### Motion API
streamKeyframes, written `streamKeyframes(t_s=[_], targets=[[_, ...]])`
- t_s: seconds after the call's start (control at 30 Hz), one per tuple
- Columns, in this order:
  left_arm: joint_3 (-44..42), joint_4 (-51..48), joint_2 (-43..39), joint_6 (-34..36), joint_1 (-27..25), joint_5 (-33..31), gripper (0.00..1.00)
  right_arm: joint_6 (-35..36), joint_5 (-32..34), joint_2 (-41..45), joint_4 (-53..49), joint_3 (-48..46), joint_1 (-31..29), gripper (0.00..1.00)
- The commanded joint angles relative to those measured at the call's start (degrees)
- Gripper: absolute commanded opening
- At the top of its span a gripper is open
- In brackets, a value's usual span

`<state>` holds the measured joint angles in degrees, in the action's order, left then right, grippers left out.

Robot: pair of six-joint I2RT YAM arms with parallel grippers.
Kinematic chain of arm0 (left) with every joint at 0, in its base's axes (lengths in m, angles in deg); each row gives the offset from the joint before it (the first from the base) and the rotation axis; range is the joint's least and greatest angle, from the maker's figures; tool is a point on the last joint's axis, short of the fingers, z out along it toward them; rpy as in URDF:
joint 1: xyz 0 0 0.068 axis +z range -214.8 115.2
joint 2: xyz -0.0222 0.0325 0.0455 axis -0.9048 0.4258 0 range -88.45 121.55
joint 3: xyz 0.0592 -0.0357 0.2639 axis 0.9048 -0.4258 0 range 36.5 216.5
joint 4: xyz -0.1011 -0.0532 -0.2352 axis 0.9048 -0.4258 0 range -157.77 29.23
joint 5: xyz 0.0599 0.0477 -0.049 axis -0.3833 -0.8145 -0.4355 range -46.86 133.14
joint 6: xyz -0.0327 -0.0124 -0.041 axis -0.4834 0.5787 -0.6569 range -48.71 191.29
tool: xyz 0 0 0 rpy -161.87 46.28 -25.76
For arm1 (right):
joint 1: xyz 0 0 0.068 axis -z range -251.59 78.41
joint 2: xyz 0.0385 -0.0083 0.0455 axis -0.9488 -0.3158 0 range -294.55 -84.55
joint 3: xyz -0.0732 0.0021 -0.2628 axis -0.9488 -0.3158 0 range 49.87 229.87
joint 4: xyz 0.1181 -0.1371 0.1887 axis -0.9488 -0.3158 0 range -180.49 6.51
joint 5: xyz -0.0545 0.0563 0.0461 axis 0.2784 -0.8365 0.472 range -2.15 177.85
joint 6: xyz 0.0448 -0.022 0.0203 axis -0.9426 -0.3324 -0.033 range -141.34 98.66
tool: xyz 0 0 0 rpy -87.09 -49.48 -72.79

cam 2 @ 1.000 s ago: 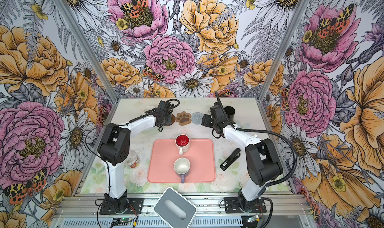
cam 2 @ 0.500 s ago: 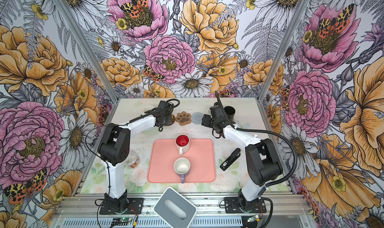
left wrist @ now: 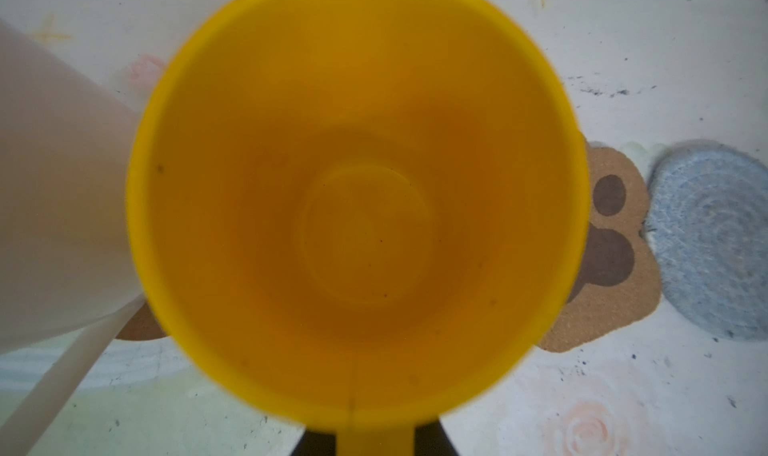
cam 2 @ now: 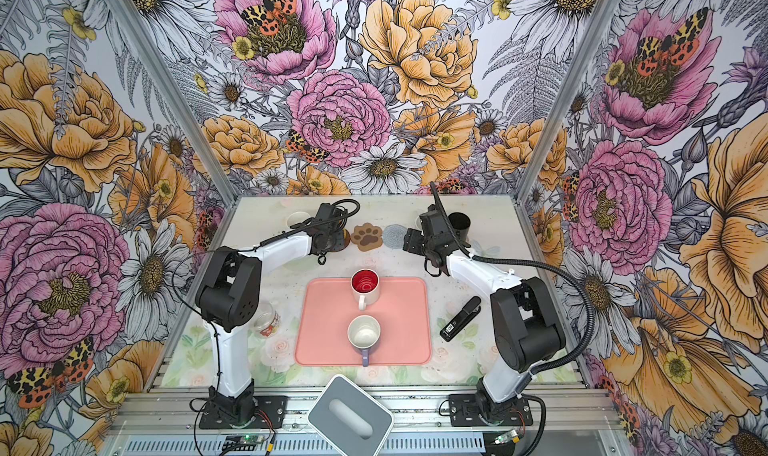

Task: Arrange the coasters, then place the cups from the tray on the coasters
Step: 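Lower the yellow mug onto the brown coaster beside the white mug, then open and raise the left gripper off the yellow mug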

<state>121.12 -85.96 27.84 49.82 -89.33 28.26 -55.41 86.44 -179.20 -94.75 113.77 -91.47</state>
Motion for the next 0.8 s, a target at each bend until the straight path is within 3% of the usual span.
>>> streamKeyframes(t_s=[0.0,0.3,0.77], targets=[[-1.09,1.28,-0.87,-1.45,-0.26,1.62,0.18,-0.30,-0.54,-0.48,0.72,0.94,0.22,0.72],[-2.26,1.20,-2.07,-1.38,-0.76,2.24,0.36,-0.23,-0.70,-0.23,0.72,0.81,0.24,0.72],[-4.43,1.03,-9.86,-1.46,-1.87,0.52,0.45,-0.46,-0.47,0.87,0.91,0.25,0.24,0.72]])
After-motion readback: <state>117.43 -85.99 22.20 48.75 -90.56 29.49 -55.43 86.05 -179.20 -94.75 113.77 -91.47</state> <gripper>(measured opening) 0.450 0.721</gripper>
